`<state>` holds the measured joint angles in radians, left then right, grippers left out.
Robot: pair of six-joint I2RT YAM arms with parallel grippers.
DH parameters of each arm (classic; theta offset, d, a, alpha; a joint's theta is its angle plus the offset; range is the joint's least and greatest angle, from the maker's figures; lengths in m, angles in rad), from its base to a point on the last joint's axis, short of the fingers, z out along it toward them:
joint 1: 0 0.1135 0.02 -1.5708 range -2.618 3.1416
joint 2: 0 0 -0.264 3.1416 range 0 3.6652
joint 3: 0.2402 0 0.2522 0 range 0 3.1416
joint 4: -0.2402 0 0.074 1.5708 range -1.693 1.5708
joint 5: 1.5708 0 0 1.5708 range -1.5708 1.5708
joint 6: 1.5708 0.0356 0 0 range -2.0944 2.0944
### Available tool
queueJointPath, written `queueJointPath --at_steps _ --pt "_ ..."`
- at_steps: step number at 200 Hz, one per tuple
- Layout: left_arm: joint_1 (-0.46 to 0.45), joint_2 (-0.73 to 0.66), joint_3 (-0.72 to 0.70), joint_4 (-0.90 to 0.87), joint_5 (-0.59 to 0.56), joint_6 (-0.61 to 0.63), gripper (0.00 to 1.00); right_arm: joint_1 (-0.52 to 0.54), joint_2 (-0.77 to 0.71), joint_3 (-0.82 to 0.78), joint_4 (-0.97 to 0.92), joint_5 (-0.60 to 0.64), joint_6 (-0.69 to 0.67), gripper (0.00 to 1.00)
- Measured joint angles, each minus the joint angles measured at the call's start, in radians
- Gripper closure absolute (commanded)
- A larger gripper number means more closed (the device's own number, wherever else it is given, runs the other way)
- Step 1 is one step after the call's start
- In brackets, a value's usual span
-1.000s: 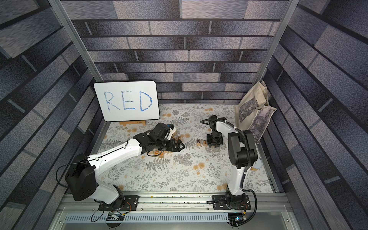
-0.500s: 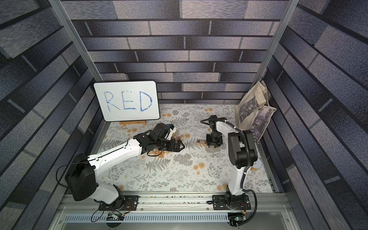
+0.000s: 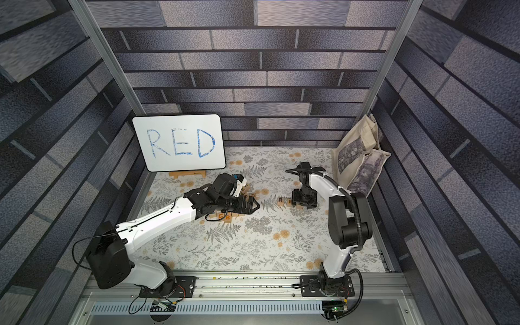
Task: Assemble the uppercase word "red" with letter blocks
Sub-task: Place the letter block at the center of the board, then reset both arms
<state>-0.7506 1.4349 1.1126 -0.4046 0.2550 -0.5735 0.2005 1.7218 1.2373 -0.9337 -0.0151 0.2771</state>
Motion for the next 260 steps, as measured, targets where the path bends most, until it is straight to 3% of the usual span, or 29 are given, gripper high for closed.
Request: queueJointPath --at_steps 14,84,156,198,260 --pt "0.015 -0.034 -0.008 -0.015 -0.014 0.01 0.0 0.0 -0.051 -0.026 -0.006 -0.01 0.007 0.0" --pt "0.19 -0.259 -0.103 -0.103 -0.116 0.074 0.0 0.0 -0.249 -0.109 -0.041 -0.051 0.012 0.0" --pt "0.652 -0.529 -0.33 -0.099 -0.182 0.104 0.0 0.0 -0.446 -0.23 0.092 -0.094 0.023 0.0" --pt "0.825 -0.576 -0.426 -0.021 -0.195 0.172 0.0 0.0 -0.546 -0.363 0.277 0.003 -0.005 0.0" --pt "0.932 -0.567 -0.573 0.232 -0.216 0.251 0.0 -0.006 -0.633 -0.594 0.66 0.261 -0.16 0.0"
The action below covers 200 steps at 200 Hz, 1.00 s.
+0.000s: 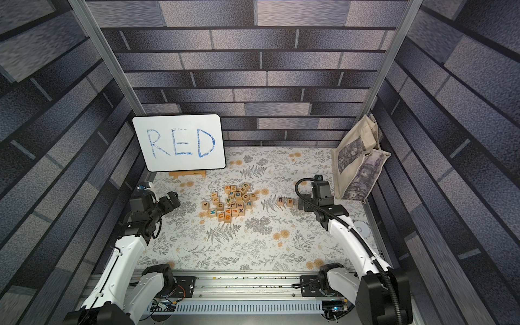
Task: Assemble the uppercase word "red" with letter blocks
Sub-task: Reset both arms
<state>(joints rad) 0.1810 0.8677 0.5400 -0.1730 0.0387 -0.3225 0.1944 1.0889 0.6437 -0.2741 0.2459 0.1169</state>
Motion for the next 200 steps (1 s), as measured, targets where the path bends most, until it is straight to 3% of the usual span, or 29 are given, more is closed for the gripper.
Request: queueJointPath --at_steps 54,94,165,200 --pt "0.031 0.124 -0.064 0.258 -0.014 -0.003 0.0 -0.031 0.128 -0.18 0.425 0.042 -0.063 0.0" --pt "0.006 0.251 -0.084 0.453 -0.018 0.008 0.0 -0.085 0.243 -0.204 0.681 0.022 -0.077 0.0" --pt "-0.034 0.461 -0.103 0.739 -0.033 0.126 0.0 -0.161 0.373 -0.214 0.944 -0.074 -0.082 0.0" --pt "-0.072 0.628 -0.114 0.867 -0.043 0.192 0.0 -0.165 0.434 -0.265 1.078 -0.125 -0.088 0.0"
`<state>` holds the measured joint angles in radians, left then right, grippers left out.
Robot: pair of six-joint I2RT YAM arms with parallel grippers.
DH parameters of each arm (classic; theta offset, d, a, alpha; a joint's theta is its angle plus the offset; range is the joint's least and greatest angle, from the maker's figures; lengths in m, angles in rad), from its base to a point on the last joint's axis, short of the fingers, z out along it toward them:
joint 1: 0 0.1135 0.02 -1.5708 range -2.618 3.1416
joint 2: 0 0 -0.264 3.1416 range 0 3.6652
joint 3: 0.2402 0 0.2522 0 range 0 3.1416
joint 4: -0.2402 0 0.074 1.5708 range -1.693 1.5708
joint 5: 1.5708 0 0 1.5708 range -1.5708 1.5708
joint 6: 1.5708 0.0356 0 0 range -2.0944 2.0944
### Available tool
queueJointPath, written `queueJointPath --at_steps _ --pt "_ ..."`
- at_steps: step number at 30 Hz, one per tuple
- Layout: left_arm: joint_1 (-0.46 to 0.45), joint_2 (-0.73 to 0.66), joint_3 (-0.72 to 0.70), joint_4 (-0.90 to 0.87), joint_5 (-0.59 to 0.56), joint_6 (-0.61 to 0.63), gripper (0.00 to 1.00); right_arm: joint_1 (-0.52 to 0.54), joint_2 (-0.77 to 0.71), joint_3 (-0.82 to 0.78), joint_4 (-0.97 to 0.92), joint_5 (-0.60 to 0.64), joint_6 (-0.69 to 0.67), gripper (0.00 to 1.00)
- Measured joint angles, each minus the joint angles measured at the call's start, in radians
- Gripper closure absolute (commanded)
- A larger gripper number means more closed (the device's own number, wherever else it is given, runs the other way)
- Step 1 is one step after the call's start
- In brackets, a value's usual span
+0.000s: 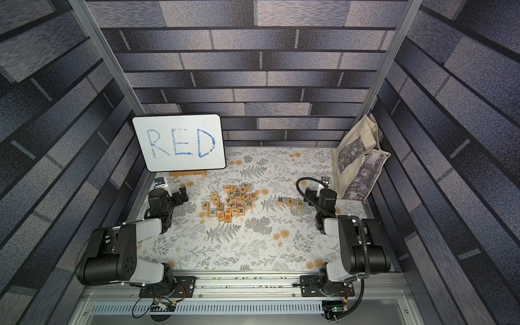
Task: Assemble the uppercase word "red" with letter blocks
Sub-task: Reset both arms
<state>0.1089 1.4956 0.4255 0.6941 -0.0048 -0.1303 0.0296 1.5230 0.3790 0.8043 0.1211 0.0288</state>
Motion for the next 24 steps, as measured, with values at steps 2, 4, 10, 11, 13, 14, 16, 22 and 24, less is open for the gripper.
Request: queueJointPath --at_steps 2,4,10,11,13,14,16,22,24 --pt "-0.035 0.043 0.001 0.02 -0.009 0.022 0.0 0.0 0.013 -0.012 0.016 -0.015 -0.004 0.0" --pt "-0.058 0.061 -0.002 0.043 -0.015 0.035 0.0 0.0 0.014 -0.013 0.027 -0.024 -0.006 0.0" --pt "-0.065 0.061 -0.003 0.104 -0.058 0.056 0.0 0.0 0.014 -0.013 0.069 -0.037 -0.009 0.0" --pt "-0.065 0.061 -0.003 0.108 -0.059 0.057 0.0 0.0 0.014 -0.013 0.069 -0.039 -0.009 0.0" --pt "-0.065 0.061 -0.003 0.108 -0.059 0.06 0.0 0.0 0.014 -0.013 0.069 -0.045 -0.01 0.0" --pt "-0.065 0.061 -0.003 0.108 -0.06 0.061 0.0 0.0 0.014 -0.013 0.07 -0.045 -0.01 0.0" --pt "-0.065 0.061 -0.003 0.108 -0.059 0.064 0.0 0.0 0.014 -0.013 0.07 -0.047 -0.012 0.0" --pt "-0.055 0.061 -0.003 0.106 -0.053 0.064 0.0 0.0 0.014 -0.013 0.073 -0.049 -0.013 0.0" --pt "-0.055 0.061 -0.003 0.107 -0.052 0.064 0.0 0.0 0.014 -0.013 0.074 -0.049 -0.013 0.0"
